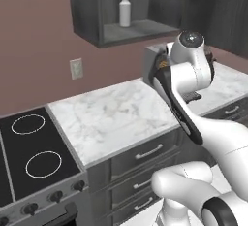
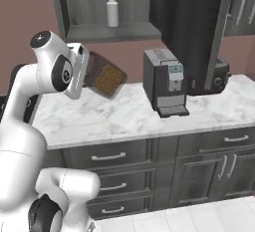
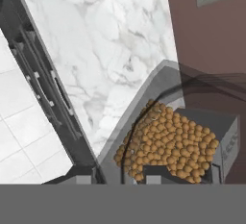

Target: Pick the jar and candle from the dining table and place them in the open cabinet. Close the cabinet after placing the objects.

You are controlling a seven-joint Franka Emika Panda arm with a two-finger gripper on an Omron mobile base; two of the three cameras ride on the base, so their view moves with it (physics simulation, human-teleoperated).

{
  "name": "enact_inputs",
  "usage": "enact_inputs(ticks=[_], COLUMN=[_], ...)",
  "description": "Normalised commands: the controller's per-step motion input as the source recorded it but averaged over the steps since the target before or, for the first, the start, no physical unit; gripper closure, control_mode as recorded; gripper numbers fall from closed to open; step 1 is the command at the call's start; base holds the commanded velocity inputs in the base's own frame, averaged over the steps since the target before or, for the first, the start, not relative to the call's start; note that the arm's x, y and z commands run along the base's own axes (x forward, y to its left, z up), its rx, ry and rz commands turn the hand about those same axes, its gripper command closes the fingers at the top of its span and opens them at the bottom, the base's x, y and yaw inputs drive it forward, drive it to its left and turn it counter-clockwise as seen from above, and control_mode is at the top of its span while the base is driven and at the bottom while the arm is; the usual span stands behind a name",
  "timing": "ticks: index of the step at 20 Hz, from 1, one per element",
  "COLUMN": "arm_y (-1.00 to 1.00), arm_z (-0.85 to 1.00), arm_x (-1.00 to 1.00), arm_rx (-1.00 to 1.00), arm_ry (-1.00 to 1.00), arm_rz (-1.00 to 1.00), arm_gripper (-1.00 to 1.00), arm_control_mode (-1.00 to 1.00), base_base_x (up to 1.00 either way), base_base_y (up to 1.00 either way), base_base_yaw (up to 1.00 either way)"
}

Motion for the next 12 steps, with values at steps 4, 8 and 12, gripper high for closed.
enact_inputs(ticks=[4, 8, 12], arm_y=[0.0, 0.0, 0.0], arm_z=[0.0, 0.0, 0.0], arm_x=[0.0, 0.0, 0.0], arm_rx=[0.0, 0.0, 0.0], arm_ry=[0.0, 0.0, 0.0], arm_rz=[0.0, 0.0, 0.0], arm_gripper=[1.0, 1.0, 1.0], arm_control_mode=[1.0, 1.0, 1.0], base_base_x=[0.06, -0.01, 0.04], base_base_y=[-0.67, -0.66, -0.4], base_base_yaw=[0.3, 0.29, 0.34])
